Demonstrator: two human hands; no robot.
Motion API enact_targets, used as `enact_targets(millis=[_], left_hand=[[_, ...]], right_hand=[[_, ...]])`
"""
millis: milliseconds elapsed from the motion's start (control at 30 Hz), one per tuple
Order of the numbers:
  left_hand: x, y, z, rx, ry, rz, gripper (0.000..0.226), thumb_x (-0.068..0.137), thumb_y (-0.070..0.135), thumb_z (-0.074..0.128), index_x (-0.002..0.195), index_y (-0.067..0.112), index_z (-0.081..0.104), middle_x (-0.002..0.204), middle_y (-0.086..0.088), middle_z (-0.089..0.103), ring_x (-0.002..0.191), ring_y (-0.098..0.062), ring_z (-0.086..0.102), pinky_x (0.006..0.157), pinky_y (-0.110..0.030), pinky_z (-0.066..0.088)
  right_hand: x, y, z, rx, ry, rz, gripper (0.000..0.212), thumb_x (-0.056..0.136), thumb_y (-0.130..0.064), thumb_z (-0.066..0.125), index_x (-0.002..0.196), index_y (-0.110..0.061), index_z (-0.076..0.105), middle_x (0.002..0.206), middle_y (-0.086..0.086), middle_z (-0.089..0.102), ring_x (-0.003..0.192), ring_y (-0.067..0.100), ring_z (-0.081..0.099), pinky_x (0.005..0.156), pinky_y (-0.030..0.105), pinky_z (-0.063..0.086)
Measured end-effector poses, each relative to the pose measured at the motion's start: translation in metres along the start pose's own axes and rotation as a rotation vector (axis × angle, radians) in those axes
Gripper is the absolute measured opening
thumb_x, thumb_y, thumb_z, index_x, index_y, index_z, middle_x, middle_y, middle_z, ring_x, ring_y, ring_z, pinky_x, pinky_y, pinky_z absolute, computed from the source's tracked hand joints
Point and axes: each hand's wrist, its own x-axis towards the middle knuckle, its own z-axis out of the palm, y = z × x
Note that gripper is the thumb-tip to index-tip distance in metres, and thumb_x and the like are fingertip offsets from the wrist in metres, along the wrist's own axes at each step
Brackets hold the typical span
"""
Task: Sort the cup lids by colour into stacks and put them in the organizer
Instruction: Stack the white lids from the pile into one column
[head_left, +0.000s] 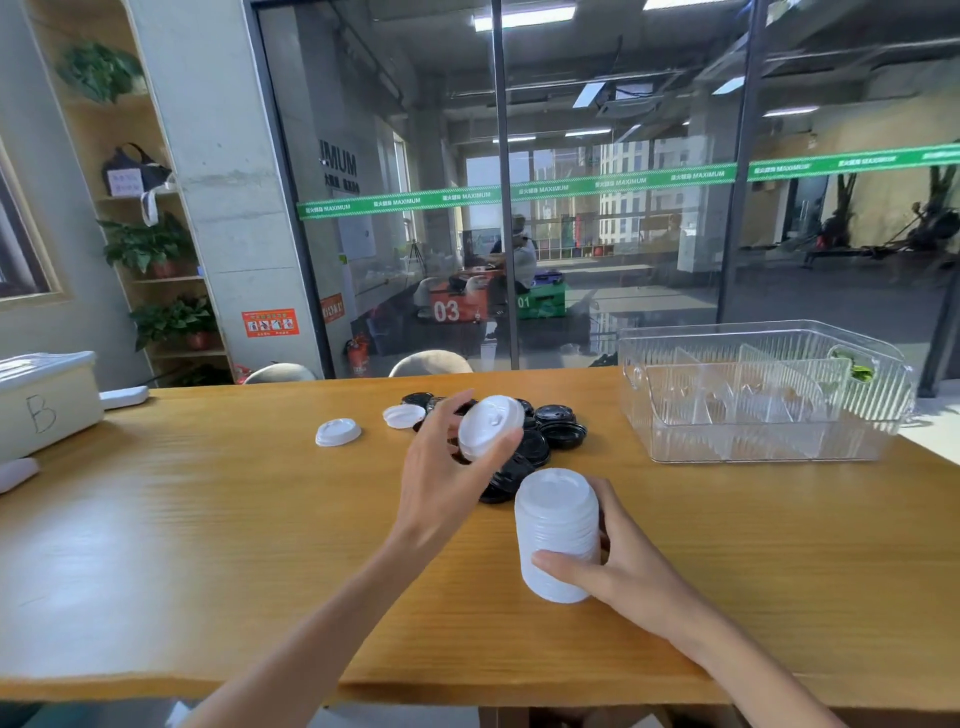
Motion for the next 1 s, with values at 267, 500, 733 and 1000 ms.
enact_targets(millis=[267, 500, 733, 1000], left_hand=[[-0.034, 0.026, 0.025, -0.004, -0.038, -0.014, 0.06, 0.075, 0.092, 0.068, 0.106, 0.041, 0.063, 0.111, 0.019, 0.067, 0.106, -0.002, 0.066, 0.086, -0.043, 0.059], [-0.052, 0.031, 0.036, 0.089, -0.09, -0.054, 0.072, 0.071, 0.097, 0.066, 0.107, 0.038, 0.047, 0.101, 0.02, 0.068, 0.094, 0.0, 0.067, 0.077, -0.033, 0.056], [-0.064, 0.036, 0.051, -0.03, -0.137, -0.016, 0.07, 0.085, 0.075, 0.072, 0.144, 0.049, 0.044, 0.138, 0.031, 0.059, 0.127, 0.006, 0.058, 0.105, -0.033, 0.052], [-0.067, 0.033, 0.041, -0.167, -0.266, 0.025, 0.054, 0.097, 0.058, 0.069, 0.148, 0.049, 0.054, 0.143, 0.025, 0.059, 0.13, 0.008, 0.055, 0.103, -0.013, 0.043]], right_hand=[[-0.002, -0.003, 0.001, 0.022, 0.002, -0.009, 0.077, 0.082, -0.051, 0.092, 0.14, -0.052, 0.042, 0.132, -0.022, 0.065, 0.123, 0.003, 0.065, 0.095, 0.02, 0.056], [-0.004, -0.007, 0.002, 0.024, 0.005, -0.005, 0.073, 0.085, -0.044, 0.091, 0.14, -0.05, 0.043, 0.129, -0.022, 0.066, 0.119, 0.001, 0.066, 0.094, 0.019, 0.055], [-0.004, -0.008, 0.002, 0.036, -0.009, -0.009, 0.07, 0.086, -0.035, 0.088, 0.139, -0.048, 0.044, 0.127, -0.023, 0.066, 0.119, 0.0, 0.066, 0.093, 0.015, 0.054], [-0.004, -0.009, 0.002, 0.043, 0.007, -0.001, 0.069, 0.085, -0.048, 0.089, 0.138, -0.048, 0.045, 0.125, -0.018, 0.069, 0.116, 0.004, 0.07, 0.092, 0.023, 0.059]])
